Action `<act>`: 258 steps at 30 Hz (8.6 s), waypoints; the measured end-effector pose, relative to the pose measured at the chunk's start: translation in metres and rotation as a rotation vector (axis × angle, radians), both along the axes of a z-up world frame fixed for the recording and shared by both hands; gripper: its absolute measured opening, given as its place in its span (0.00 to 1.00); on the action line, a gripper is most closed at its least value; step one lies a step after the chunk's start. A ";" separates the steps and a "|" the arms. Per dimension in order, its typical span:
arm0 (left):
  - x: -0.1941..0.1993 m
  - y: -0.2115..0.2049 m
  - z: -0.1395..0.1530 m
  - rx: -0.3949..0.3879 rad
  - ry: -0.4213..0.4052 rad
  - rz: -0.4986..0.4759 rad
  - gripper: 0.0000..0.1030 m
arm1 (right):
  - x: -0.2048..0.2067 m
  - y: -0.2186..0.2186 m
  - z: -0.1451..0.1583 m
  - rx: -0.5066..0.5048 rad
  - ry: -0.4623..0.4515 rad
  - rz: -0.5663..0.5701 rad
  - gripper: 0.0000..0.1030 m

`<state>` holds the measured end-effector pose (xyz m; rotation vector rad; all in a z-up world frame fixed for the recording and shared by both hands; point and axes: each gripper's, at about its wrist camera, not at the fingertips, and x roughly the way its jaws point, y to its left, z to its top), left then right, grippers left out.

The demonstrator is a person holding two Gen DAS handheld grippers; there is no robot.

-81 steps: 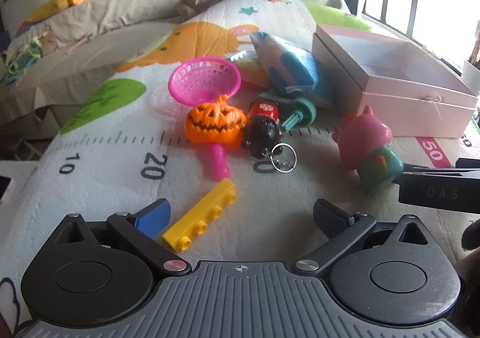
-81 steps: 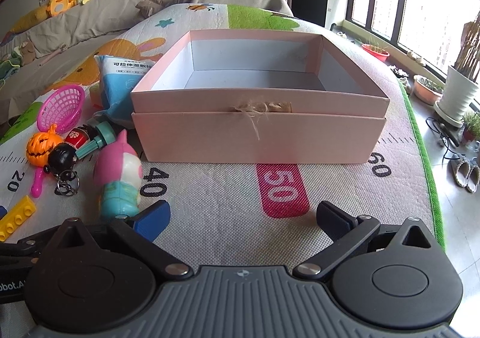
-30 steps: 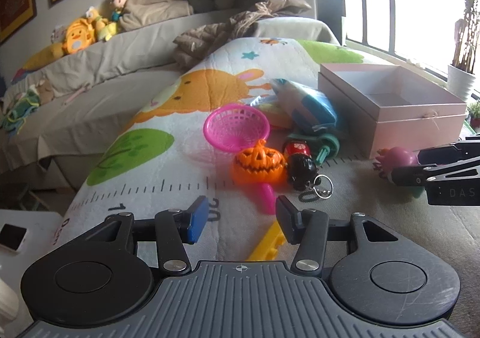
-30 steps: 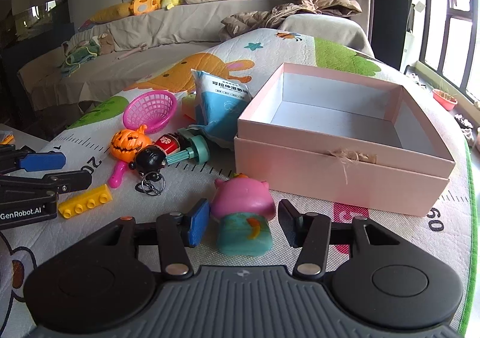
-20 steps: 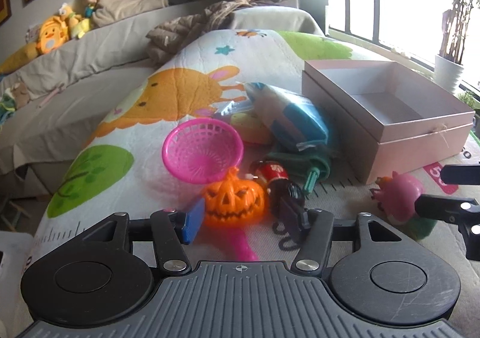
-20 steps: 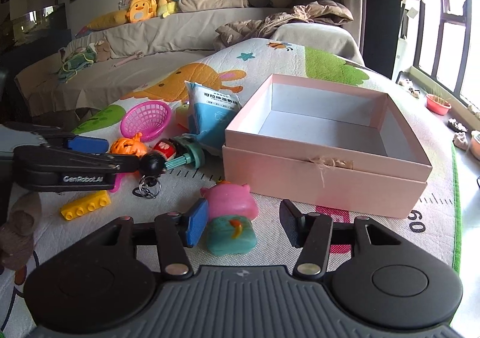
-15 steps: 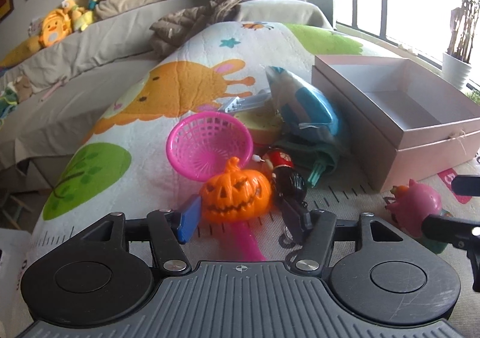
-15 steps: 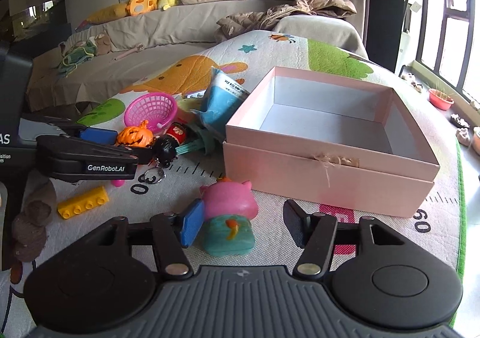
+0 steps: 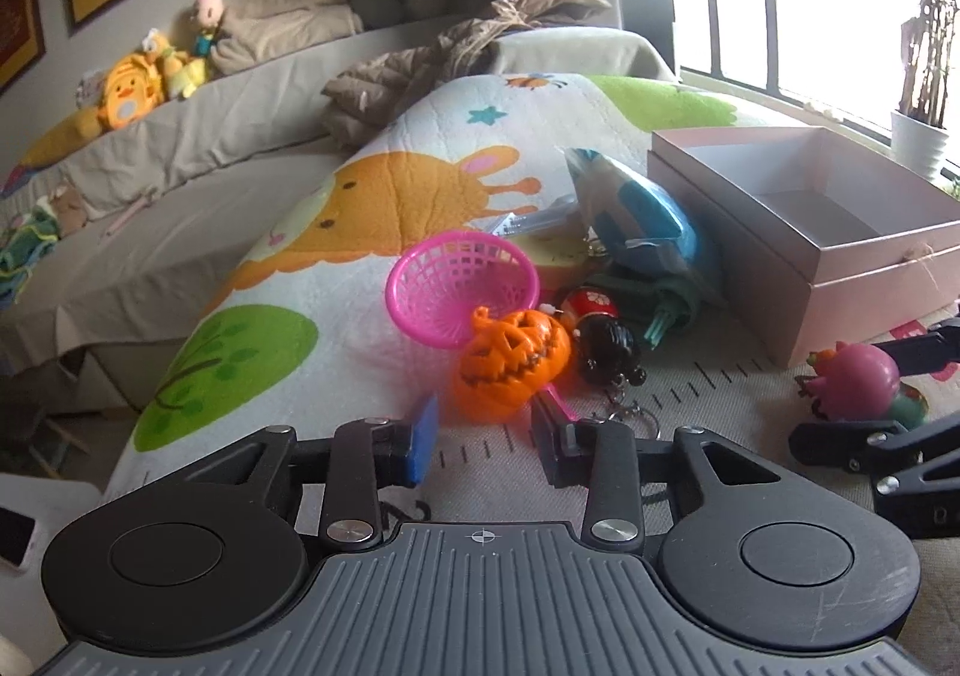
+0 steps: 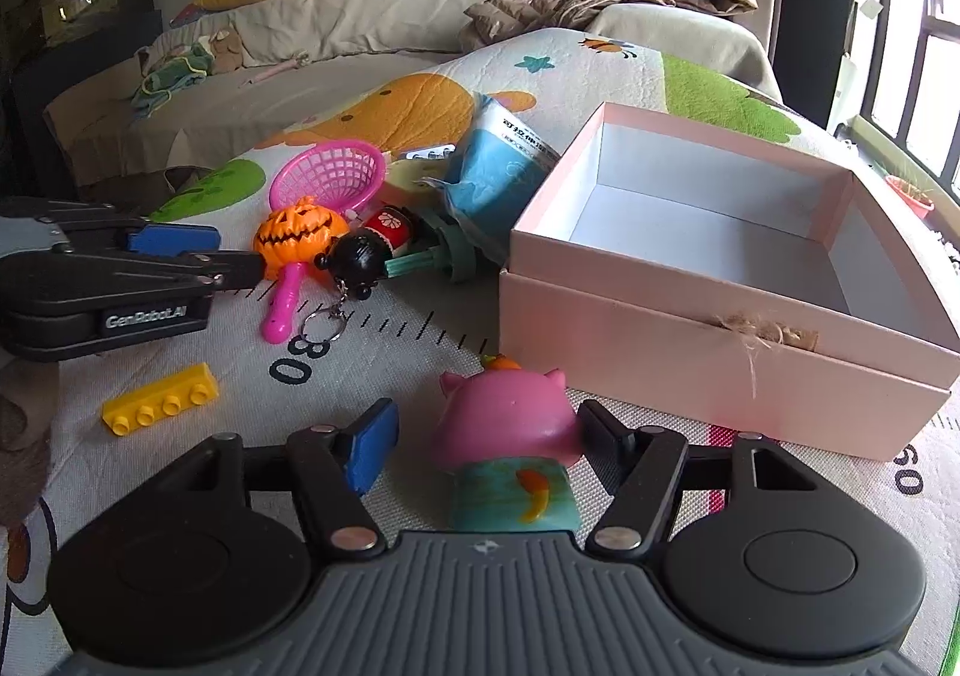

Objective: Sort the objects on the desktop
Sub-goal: 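Grasp the orange pumpkin toy with left tool while right tool grasps the pink pig figure, then lift the pumpkin toward the pink box with left tool while right tool lifts the pig, then release the pumpkin into the box with left tool while right tool lowers the pig in, then grasp the white battery holder with the right tool, then carry the battery holder toward the box with right tool while left tool grasps the red doll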

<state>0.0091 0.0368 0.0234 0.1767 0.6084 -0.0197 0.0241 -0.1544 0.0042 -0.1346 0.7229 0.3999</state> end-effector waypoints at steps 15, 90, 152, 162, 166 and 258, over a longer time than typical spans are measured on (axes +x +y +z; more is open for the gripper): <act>0.071 0.013 -0.003 -0.234 0.150 0.012 0.56 | -0.007 -0.009 -0.001 0.025 0.003 -0.004 0.63; -0.066 -0.052 0.085 -0.173 -0.076 -0.249 0.38 | -0.084 -0.091 0.104 0.061 -0.125 -0.040 0.45; -0.054 0.020 0.005 -0.085 0.157 -0.012 0.93 | 0.101 -0.144 0.046 -0.048 -0.038 -0.402 0.60; -0.032 0.045 0.010 -0.140 0.160 0.010 0.96 | 0.090 -0.074 0.049 -0.158 -0.066 -0.194 0.64; -0.020 0.047 0.010 -0.145 0.153 0.000 0.97 | 0.087 -0.032 0.106 -0.076 -0.162 -0.123 0.75; -0.055 0.007 0.004 0.038 0.150 -0.042 0.30 | -0.026 -0.046 0.002 -0.039 0.034 0.056 0.47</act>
